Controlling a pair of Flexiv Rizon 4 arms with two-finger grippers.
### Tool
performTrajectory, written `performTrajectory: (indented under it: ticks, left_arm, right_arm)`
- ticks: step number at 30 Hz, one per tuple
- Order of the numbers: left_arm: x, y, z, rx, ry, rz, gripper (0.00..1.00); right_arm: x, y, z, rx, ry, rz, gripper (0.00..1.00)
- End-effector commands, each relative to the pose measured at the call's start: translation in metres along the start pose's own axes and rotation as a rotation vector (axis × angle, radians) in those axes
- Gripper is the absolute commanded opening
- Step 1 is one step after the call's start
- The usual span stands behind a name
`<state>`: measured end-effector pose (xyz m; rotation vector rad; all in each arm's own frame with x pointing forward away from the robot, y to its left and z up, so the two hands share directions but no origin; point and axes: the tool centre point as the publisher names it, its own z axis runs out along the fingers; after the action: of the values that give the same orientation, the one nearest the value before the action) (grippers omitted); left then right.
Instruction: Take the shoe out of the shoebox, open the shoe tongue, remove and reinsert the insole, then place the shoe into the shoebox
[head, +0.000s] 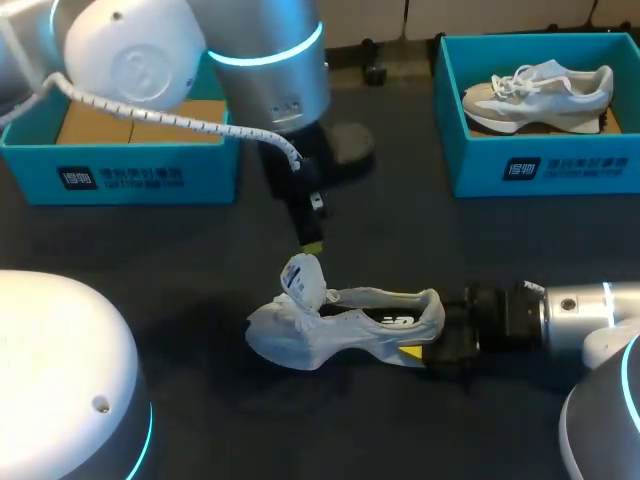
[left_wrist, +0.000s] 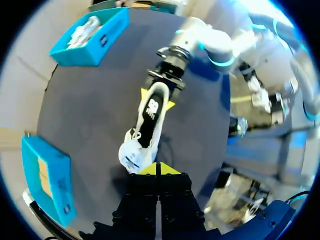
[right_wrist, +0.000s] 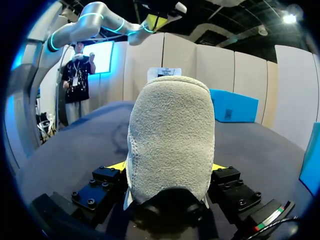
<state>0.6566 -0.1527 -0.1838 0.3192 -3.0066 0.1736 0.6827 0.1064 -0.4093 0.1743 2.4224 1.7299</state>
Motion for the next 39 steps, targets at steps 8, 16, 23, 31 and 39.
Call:
performTrajectory:
  ticks: [8,16,23,31,39]
  left_arm:
    - [-0.006,-0.041,0.043,-0.052,-0.079,0.287,0.0]
    - [-0.012,-0.059,0.078,-0.089,-0.036,0.397,0.0]
    - [-0.012,-0.059,0.078,-0.089,-0.036,0.397,0.0]
    - [-0.016,-0.07,0.093,-0.097,-0.03,0.418,0.0]
    - [-0.022,-0.088,0.143,-0.114,-0.045,0.422,0.0]
  right_arm:
    - [0.0,0.001,-0.001,0.004,0.0,0.0,0.0]
    - [0.0,0.001,-0.001,0.004,0.0,0.0,0.0]
    - [0.0,0.001,-0.001,0.004,0.0,0.0,0.0]
    - [0.0,0.001,-0.001,0.004,0.0,0.0,0.0]
    - [0.0,0.001,-0.001,0.004,0.0,0.0,0.0]
